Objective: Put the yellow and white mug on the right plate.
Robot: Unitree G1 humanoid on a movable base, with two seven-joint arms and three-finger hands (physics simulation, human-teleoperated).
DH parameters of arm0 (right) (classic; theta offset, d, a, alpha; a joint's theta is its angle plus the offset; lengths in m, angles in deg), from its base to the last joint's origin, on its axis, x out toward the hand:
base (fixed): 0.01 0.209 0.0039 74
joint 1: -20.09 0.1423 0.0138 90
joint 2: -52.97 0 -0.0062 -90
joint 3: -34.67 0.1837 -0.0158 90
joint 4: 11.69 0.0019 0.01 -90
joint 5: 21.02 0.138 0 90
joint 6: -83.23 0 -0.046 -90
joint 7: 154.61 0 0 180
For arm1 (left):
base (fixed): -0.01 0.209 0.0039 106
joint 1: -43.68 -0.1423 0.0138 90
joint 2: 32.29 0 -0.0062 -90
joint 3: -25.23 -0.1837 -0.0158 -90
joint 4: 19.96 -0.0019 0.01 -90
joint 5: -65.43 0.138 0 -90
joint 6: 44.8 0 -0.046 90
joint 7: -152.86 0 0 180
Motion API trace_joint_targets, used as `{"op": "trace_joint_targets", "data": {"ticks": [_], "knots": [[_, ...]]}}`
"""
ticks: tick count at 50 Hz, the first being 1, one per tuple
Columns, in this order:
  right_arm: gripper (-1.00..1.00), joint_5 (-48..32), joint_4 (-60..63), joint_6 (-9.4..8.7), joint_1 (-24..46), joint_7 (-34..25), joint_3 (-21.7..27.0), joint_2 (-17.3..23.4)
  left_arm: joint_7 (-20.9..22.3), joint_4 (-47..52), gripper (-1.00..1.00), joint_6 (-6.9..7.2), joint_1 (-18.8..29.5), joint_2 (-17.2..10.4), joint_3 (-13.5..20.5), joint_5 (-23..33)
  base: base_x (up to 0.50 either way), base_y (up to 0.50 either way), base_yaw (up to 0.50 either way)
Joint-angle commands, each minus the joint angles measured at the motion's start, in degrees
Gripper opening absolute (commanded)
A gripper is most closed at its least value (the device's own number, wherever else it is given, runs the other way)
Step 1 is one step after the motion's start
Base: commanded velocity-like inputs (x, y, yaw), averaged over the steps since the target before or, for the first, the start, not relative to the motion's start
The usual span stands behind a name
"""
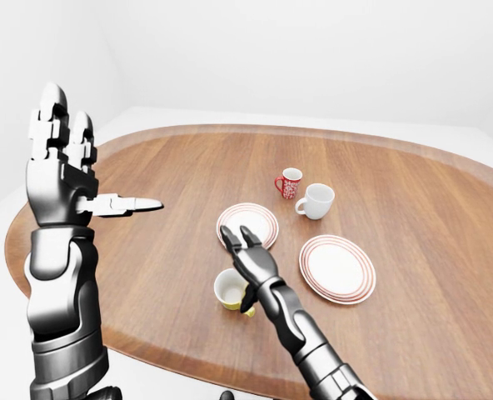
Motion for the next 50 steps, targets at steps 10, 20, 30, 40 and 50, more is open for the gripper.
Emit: {"op": "trace_joint_targets", "data": {"ticks": [10,20,30,40,50], "knots": [[1.0,-1.02,-5.09,1.2,0.51,3.41,-0.33,-0.81,0.2,0.6,1.0,0.0,-0.25,0.31,-0.22,0.12,0.0,0.0,0.0],[1.0,-0.76,-9.11,2.1,1.6,5.69,-0.02,-1.3,0.39,0.85,1.0,0.0,-0.35,0.44,-0.2,0.28,0.0,0.0,0.0],[1.0,-0.28,-14.67,3.09,3.3,8.8,0.45,-1.81,0.4,1.39,1.0,0.0,-0.37,0.47,-0.2,0.3,0.0,0.0,0.0],[1.0,-0.09,-20.96,3.09,5.28,12.33,1.17,-2.12,0.4,1.94,1.0,0.0,-0.53,0.59,-0.25,0.38,0.0,0.0,0.0],[1.0,-0.12,-20.78,3.09,4.55,12.49,1.09,-2.12,0.55,2.31,1.0,0.0,-0.72,0.71,-0.25,0.52,0.0,0.0,0.0]]}}
